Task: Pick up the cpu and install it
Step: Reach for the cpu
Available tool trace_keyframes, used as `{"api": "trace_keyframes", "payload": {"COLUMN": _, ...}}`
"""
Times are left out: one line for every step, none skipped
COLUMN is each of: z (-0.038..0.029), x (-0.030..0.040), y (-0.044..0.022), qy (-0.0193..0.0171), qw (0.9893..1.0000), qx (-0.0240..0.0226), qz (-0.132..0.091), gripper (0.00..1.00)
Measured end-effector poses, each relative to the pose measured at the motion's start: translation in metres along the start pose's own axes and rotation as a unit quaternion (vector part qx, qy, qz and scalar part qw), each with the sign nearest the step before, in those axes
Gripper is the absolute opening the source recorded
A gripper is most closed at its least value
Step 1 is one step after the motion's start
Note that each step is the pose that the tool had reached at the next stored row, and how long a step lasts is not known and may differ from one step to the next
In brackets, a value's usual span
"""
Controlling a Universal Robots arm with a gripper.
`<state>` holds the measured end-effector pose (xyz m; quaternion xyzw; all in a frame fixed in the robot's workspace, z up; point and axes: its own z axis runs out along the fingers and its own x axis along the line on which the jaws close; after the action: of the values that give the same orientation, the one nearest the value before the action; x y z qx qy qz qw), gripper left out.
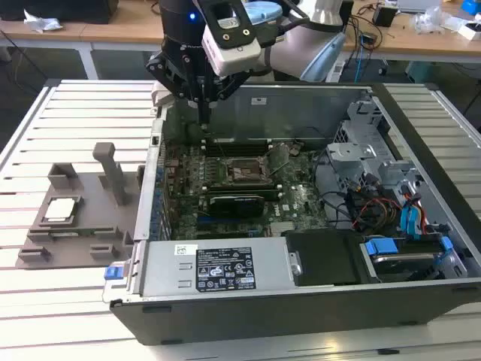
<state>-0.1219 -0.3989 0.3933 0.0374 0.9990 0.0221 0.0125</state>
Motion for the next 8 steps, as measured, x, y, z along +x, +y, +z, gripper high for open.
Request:
{"api": "trace_keyframes", "payload": {"z": 0.0000, "x": 0.0000, "y": 0.0000, "qy": 0.0000, "qw": 1.0000, "qx": 0.0000, "qz": 0.000, "gripper": 0.11}}
{"api": "trace_keyframes", "payload": {"z": 0.0000, "x": 0.0013, "y": -0.0001, "qy": 0.0000, "qw": 1.0000, "qx": 0.0000, "qz": 0.000, "gripper": 0.11}}
{"api": "trace_keyframes", "payload": {"z": -0.0001, "x": 0.0025, "y": -0.0002, "qy": 0.0000, "qw": 1.0000, "qx": 0.0000, "qz": 0.000, "gripper": 0.11}}
{"api": "trace_keyframes", "payload": {"z": -0.0002, "x": 0.0042, "y": -0.0003, "qy": 0.0001, "qw": 1.0000, "qx": 0.0000, "qz": 0.000, "gripper": 0.11}}
{"api": "trace_keyframes", "payload": {"z": -0.0004, "x": 0.0155, "y": -0.0012, "qy": 0.0000, "qw": 1.0000, "qx": 0.0000, "qz": 0.000, "gripper": 0.11}}
{"api": "trace_keyframes", "payload": {"z": -0.0007, "x": 0.0257, "y": -0.0019, "qy": 0.0000, "qw": 1.0000, "qx": 0.0000, "qz": 0.000, "gripper": 0.11}}
{"api": "trace_keyframes", "payload": {"z": -0.0008, "x": 0.0298, "y": -0.0022, "qy": 0.0000, "qw": 1.0000, "qx": 0.0000, "qz": 0.000, "gripper": 0.11}}
{"api": "trace_keyframes", "payload": {"z": -0.0009, "x": 0.0333, "y": -0.0025, "qy": 0.0000, "qw": 1.0000, "qx": 0.0000, "qz": 0.000, "gripper": 0.11}}
